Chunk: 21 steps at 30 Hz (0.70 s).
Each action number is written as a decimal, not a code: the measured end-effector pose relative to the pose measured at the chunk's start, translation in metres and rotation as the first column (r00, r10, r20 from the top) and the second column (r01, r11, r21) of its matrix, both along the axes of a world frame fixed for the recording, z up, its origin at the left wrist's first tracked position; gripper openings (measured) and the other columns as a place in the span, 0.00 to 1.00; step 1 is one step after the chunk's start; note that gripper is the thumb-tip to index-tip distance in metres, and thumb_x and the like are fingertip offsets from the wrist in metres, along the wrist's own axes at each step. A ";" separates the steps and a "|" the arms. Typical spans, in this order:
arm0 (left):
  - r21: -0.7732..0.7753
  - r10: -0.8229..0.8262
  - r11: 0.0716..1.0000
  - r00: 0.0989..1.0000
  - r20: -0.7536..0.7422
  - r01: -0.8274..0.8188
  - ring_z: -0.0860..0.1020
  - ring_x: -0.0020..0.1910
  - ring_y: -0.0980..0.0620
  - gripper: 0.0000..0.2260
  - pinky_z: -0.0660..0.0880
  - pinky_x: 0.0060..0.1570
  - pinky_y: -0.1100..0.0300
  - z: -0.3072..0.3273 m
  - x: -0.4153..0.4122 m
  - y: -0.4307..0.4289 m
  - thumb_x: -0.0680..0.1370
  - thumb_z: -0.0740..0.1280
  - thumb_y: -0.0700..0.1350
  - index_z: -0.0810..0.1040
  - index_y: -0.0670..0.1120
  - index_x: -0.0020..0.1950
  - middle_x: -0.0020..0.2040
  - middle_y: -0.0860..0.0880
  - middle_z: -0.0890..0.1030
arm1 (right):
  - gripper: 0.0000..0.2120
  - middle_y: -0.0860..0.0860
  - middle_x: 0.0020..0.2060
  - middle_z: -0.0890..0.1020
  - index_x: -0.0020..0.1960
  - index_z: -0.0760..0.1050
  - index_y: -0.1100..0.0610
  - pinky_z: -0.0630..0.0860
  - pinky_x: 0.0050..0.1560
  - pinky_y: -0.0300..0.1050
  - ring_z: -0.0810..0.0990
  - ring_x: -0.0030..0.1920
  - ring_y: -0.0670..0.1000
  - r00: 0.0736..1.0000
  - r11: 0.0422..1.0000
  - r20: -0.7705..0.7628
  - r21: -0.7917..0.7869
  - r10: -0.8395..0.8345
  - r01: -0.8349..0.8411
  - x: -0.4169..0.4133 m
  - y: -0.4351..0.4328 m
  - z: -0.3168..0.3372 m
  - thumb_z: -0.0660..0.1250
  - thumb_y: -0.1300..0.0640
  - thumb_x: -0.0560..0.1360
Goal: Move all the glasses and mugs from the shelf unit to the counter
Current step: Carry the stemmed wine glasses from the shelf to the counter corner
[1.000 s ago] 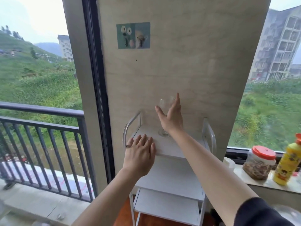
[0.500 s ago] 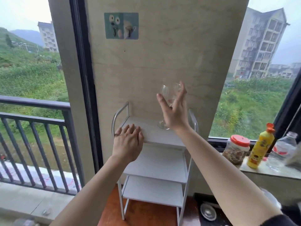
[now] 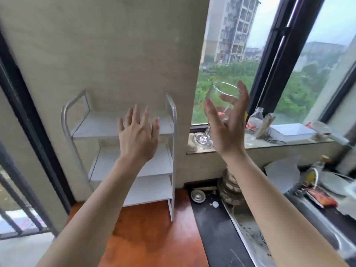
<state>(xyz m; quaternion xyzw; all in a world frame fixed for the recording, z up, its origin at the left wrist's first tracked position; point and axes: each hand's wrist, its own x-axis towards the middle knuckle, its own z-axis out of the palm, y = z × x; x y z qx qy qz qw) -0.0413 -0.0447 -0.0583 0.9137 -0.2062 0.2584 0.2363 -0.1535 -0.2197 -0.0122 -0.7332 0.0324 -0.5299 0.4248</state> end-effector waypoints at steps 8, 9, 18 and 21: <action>0.047 -0.304 0.953 0.950 0.069 0.301 0.52 0.79 0.41 0.28 0.50 0.76 0.37 0.030 -0.119 -0.148 0.83 0.46 0.60 0.58 0.47 0.79 0.81 0.40 0.55 | 0.41 0.56 0.75 0.68 0.80 0.54 0.56 0.69 0.69 0.43 0.71 0.70 0.50 0.951 0.954 -0.080 -0.011 -0.298 0.298 -0.170 -0.112 -0.019 0.69 0.42 0.76; 0.058 -0.345 0.938 0.936 0.076 0.341 0.53 0.79 0.40 0.28 0.51 0.75 0.36 0.031 -0.143 -0.170 0.83 0.47 0.60 0.59 0.47 0.79 0.80 0.40 0.56 | 0.41 0.57 0.75 0.67 0.80 0.54 0.57 0.67 0.68 0.36 0.70 0.69 0.48 0.937 0.940 -0.076 -0.019 -0.341 0.340 -0.202 -0.129 -0.021 0.69 0.42 0.76; 0.107 -0.703 0.711 0.707 0.075 0.696 0.52 0.79 0.40 0.29 0.52 0.75 0.37 -0.003 -0.432 -0.361 0.82 0.51 0.59 0.57 0.46 0.80 0.81 0.39 0.55 | 0.39 0.52 0.64 0.74 0.79 0.53 0.46 0.67 0.52 0.22 0.75 0.54 0.36 0.710 0.713 -0.067 -0.093 -0.701 0.695 -0.524 -0.249 -0.063 0.69 0.39 0.76; 0.108 -0.804 0.595 0.592 0.064 0.797 0.53 0.79 0.40 0.29 0.53 0.74 0.36 -0.015 -0.526 -0.410 0.83 0.53 0.59 0.57 0.46 0.80 0.81 0.39 0.55 | 0.41 0.47 0.65 0.72 0.80 0.52 0.46 0.73 0.50 0.30 0.79 0.53 0.42 0.617 0.624 -0.102 -0.080 -0.781 0.777 -0.617 -0.277 -0.078 0.67 0.35 0.75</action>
